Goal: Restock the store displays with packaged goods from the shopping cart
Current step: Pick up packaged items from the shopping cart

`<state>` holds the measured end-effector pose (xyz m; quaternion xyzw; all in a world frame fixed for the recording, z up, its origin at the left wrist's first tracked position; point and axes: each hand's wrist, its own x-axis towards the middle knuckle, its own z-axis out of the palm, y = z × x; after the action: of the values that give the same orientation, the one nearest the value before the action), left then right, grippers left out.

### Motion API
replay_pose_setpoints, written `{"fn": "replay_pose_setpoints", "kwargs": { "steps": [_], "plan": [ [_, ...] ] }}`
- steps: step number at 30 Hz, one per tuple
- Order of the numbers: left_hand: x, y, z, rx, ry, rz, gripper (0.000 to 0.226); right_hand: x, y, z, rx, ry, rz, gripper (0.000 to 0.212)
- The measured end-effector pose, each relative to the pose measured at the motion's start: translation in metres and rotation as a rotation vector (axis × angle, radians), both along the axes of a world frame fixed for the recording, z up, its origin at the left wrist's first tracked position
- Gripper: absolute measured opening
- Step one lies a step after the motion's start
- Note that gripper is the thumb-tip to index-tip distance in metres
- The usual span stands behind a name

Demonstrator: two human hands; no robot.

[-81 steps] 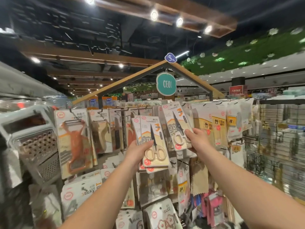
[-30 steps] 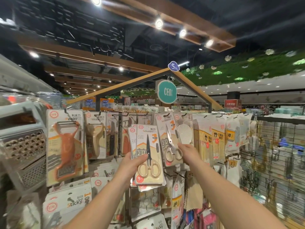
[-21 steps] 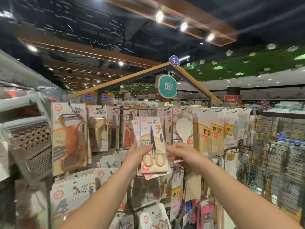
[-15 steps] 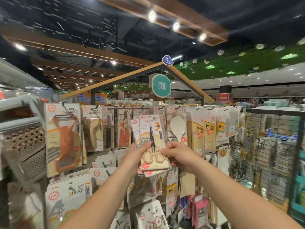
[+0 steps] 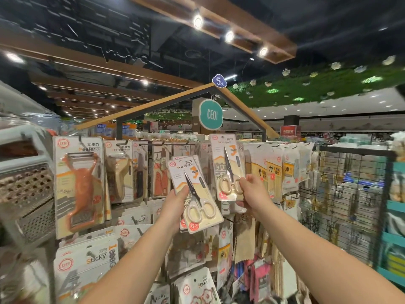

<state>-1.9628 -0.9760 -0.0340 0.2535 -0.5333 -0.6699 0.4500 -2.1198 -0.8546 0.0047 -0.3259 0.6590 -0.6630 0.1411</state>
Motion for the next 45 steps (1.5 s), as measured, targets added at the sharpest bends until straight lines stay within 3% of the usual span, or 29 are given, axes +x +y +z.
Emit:
{"fn": "replay_pose_setpoints", "kwargs": {
  "steps": [5, 15, 18, 22, 25, 29, 33, 35, 40, 45],
  "plan": [
    [0.005, -0.005, 0.001, -0.019, 0.011, 0.017, 0.012, -0.005, -0.01, 0.005, 0.065, 0.029, -0.02, 0.032],
    [0.015, -0.021, -0.002, -0.06, -0.054, 0.053, 0.032, -0.006, -0.022, 0.005, 0.125, -0.014, -0.002, 0.033],
    [0.016, -0.018, -0.002, -0.054, -0.054, 0.041, 0.027, 0.001, -0.016, 0.001, 0.259, -0.031, 0.123, 0.044],
    [0.013, -0.013, -0.003, -0.045, -0.024, 0.024, 0.018, 0.004, -0.007, -0.012, 0.418, 0.096, 0.189, 0.056],
    [0.01, -0.009, -0.004, -0.017, -0.001, 0.015, 0.03, 0.005, -0.004, -0.018, 0.349, 0.054, 0.331, 0.043],
    [0.003, -0.001, -0.005, -0.026, 0.019, -0.029, 0.034, 0.019, -0.001, -0.015, 0.365, 0.176, 0.46, 0.024],
    [-0.003, 0.011, -0.002, -0.045, 0.038, -0.062, 0.031, 0.025, -0.001, -0.017, 0.383, 0.147, 0.422, 0.028],
    [-0.005, 0.015, -0.002, -0.041, 0.056, -0.065, 0.028, 0.024, 0.003, -0.019, 0.329, 0.082, 0.411, 0.023],
    [-0.005, 0.022, -0.001, -0.052, 0.023, -0.029, 0.029, 0.021, 0.01, -0.024, 0.214, -0.008, 0.377, 0.035],
    [-0.002, 0.027, 0.007, -0.09, -0.032, -0.019, 0.024, 0.015, 0.006, -0.024, 0.171, 0.005, 0.217, 0.016]
  ]
}}
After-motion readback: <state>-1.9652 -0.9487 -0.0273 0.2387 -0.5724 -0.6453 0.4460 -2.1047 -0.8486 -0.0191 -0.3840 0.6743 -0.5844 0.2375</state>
